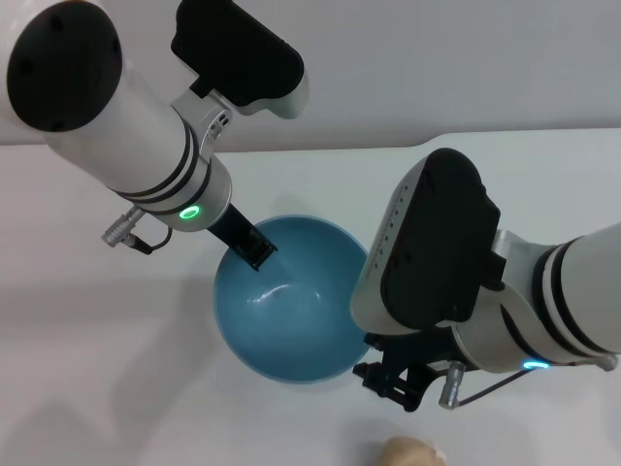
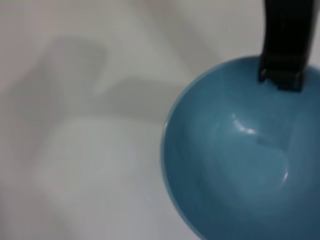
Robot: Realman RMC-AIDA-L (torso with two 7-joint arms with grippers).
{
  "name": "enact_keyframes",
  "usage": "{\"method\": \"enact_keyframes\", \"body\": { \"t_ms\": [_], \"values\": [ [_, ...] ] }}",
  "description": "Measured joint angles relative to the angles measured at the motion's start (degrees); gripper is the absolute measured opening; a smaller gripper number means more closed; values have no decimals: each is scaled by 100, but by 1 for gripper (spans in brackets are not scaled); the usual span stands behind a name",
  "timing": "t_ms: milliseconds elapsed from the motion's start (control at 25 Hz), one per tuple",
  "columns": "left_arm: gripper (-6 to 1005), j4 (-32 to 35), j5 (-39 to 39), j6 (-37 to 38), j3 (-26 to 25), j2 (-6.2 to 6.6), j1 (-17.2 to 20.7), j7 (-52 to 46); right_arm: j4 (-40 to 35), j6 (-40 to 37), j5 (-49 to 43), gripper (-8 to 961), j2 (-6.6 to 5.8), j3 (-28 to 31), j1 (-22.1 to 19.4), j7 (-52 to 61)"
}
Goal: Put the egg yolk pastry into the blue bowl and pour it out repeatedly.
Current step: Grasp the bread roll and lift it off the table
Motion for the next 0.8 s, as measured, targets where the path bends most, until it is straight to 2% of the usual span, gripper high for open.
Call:
{"method": "enact_keyframes", "body": {
  "t_ms": [200,400,640,800],
  "values": [
    [14,-1,0,25,-1,0,0,0,9,141,9,311,2,-31,1,29],
    [14,-8,-1,29,-10,14,3,0,4,685,209,426,2,-44,22,121],
    [14,-9,87,28,-10,3,-10,-1,51,989,350,426,-6,-86,66,452],
    [14,-9,142,18,-2,-8,-19,-7,345,1051,328,426,-11,-98,84,604]
  ]
}}
